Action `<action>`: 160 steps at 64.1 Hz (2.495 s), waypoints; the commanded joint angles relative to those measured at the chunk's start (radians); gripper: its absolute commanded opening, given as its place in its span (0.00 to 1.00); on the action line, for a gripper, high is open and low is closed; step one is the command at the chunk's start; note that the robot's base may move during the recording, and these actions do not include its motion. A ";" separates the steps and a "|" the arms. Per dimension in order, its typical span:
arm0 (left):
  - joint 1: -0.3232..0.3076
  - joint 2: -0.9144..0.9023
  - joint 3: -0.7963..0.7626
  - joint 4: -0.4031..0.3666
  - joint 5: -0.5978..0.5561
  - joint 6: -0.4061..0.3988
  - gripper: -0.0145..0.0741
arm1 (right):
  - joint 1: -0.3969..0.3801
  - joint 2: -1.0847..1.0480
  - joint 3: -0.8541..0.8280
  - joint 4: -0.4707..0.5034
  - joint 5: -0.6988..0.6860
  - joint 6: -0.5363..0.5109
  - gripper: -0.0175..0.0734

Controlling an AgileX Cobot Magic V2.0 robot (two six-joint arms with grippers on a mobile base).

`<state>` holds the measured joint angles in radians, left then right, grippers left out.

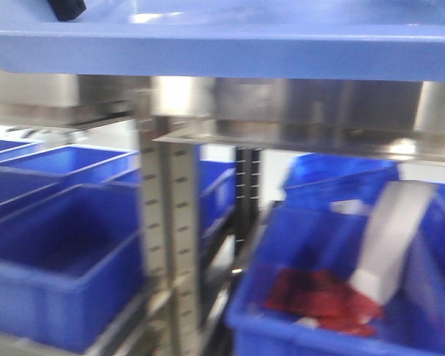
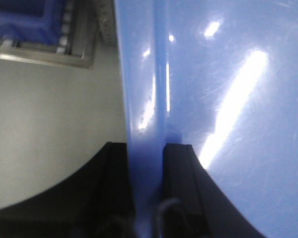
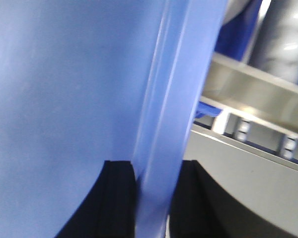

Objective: Grab blue tray and place on right shelf
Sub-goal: 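Raise the held tray above the steel shelf edge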

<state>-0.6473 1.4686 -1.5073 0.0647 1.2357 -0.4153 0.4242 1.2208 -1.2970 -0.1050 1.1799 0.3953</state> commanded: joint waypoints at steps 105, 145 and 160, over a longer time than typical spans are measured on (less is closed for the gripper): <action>-0.010 -0.032 -0.023 0.000 0.101 0.026 0.11 | 0.004 -0.028 -0.031 0.002 -0.073 -0.031 0.25; -0.010 -0.032 -0.023 -0.025 0.101 0.026 0.11 | 0.004 -0.028 -0.031 0.002 -0.074 -0.031 0.25; -0.010 -0.032 -0.023 -0.031 0.089 0.026 0.11 | 0.004 -0.027 -0.031 0.002 -0.084 -0.031 0.25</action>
<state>-0.6473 1.4686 -1.5073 0.0496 1.2389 -0.4153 0.4242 1.2208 -1.2970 -0.1094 1.1839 0.3953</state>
